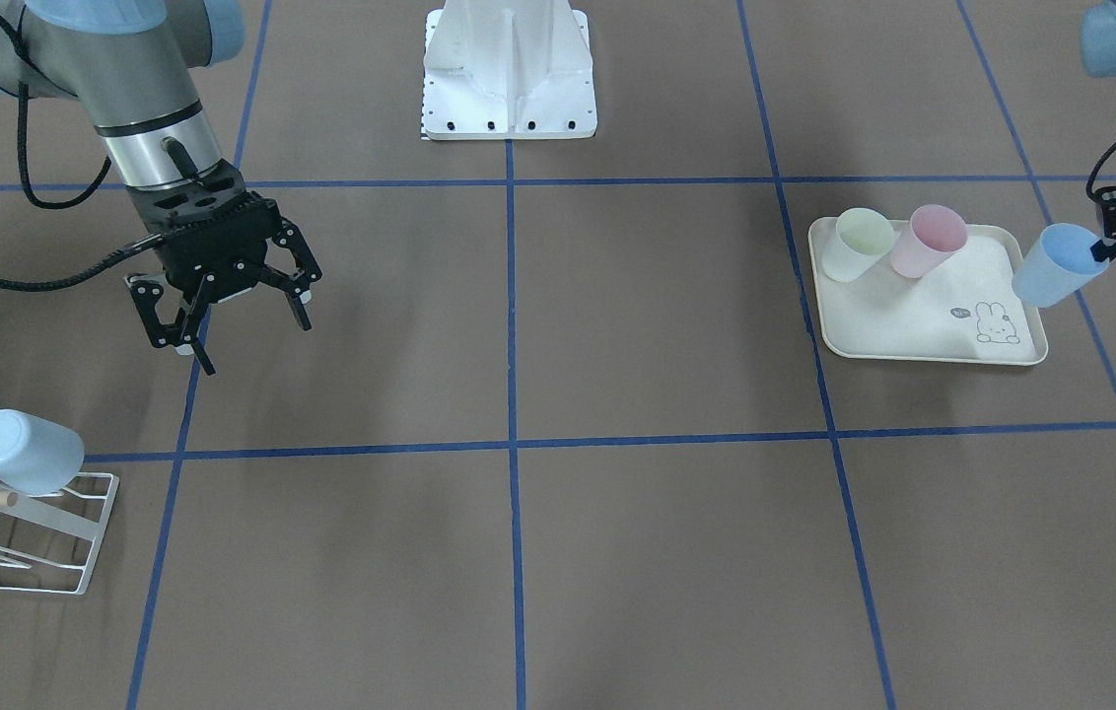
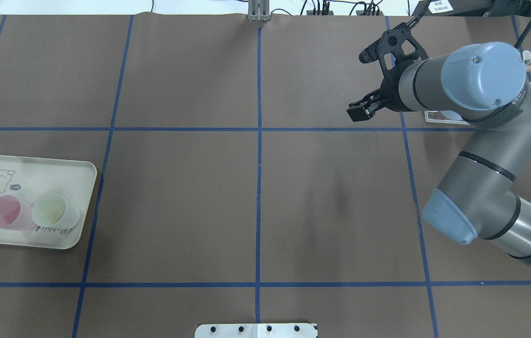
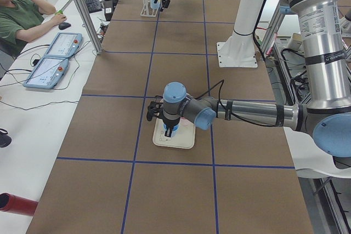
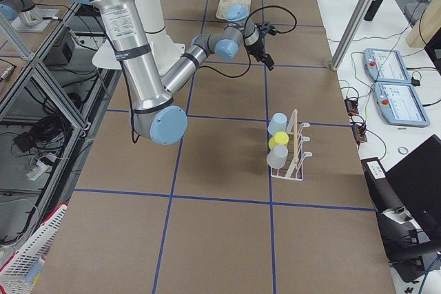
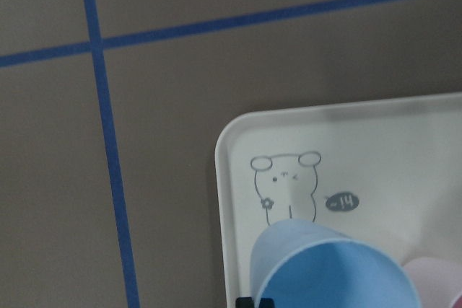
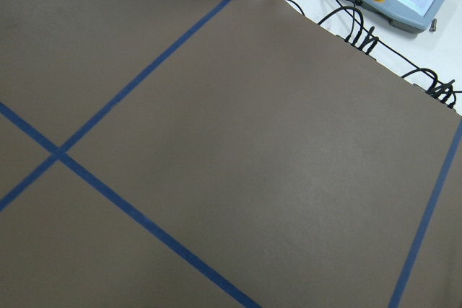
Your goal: Transfer IKEA cup to right arm and place on rack
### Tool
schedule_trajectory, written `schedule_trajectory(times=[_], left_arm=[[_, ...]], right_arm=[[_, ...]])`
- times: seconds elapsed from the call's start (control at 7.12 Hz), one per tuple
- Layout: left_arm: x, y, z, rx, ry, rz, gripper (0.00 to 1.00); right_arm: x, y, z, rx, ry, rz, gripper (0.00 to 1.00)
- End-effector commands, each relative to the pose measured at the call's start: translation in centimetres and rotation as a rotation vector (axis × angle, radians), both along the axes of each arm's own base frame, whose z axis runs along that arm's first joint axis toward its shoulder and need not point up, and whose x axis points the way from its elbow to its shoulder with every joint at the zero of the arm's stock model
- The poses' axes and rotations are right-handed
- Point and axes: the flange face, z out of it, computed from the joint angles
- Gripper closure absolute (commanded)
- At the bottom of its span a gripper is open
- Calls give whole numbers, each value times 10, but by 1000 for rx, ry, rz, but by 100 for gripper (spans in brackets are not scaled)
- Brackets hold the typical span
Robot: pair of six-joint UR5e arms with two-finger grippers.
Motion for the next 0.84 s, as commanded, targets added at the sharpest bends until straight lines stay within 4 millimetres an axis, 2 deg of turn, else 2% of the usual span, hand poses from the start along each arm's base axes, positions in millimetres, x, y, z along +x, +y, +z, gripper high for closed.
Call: schedule_trajectory(times=[0.0, 0.14, 0.42, 0.56, 0.7], left_arm=[[19, -47, -77, -146, 137, -110, 100], [28, -60, -112, -223, 223, -154, 100], [40, -74, -188, -378, 379, -208, 100], [43, -77, -218, -434, 429, -219, 100], [46, -79, -244, -491, 474, -216, 100]], right_arm=[[-7, 2, -10, 53, -46, -13, 1], [-10, 1, -15, 60, -64, -10, 1], [-26, -13, -41, 101, -120, -8, 1], [-31, -15, -68, 130, -152, -13, 1], [-36, -13, -81, 146, -167, -22, 1]])
